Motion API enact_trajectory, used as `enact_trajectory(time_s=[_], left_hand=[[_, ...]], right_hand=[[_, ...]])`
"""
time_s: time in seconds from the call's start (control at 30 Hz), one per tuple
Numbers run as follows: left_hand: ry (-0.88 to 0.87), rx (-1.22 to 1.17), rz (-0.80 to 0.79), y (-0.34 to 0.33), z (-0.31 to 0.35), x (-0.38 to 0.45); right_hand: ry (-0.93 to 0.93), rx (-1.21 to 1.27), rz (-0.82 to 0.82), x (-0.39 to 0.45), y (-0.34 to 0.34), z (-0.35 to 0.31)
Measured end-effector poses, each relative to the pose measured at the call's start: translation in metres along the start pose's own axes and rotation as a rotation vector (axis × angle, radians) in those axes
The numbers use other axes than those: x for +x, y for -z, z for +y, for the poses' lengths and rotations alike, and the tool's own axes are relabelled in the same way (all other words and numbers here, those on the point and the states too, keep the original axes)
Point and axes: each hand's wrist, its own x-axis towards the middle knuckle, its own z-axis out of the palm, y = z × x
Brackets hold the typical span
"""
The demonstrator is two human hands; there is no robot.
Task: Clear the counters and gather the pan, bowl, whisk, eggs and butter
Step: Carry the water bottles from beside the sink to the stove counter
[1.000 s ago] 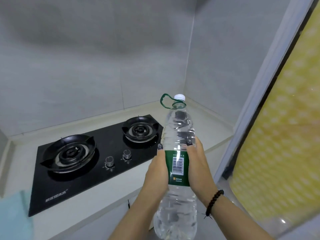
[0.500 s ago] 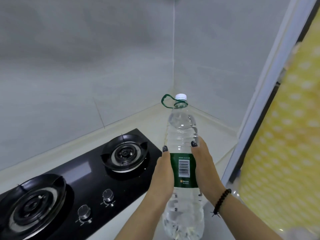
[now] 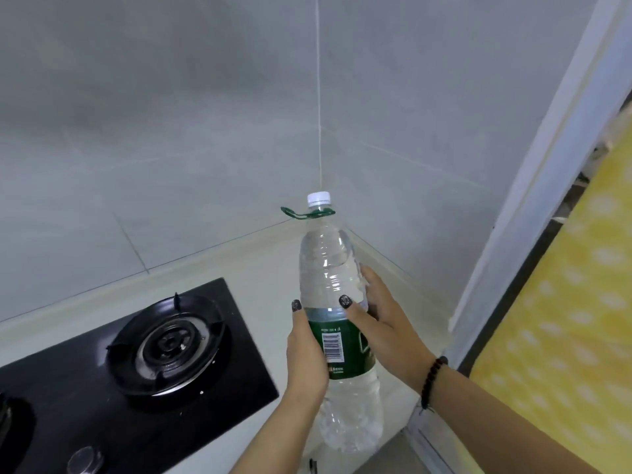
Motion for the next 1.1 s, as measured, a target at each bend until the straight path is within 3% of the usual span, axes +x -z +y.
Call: enact_trajectory(time_s=[0.23, 0.47, 0.67, 0.93, 1.1], left_hand=[[0.033, -0.037, 0.083, -0.03, -0.023, 0.072], [0.153, -0.07, 0.083, -0.032, -0.043, 0.16], [0.134, -0.13, 0.108, -0.049, -0.035, 0.232], [0.112, 0.028, 0.118, -0.067, -0.015, 0.291], [0.061, 0.133, 0.222, -0.072, -0.004, 0.303]], right_hand=[[-0.086, -0.023, -0.064, 0.058, 0.046, 0.031], [-0.19, -0.075, -0.048, 0.127, 0.049, 0.076], [-0.191, -0.107, -0.058, 0.194, 0.064, 0.092], [-0.122, -0.133, -0.005, 0.238, 0.073, 0.114], [-0.091, -0.117, -0.053, 0.261, 0.077, 0.12]])
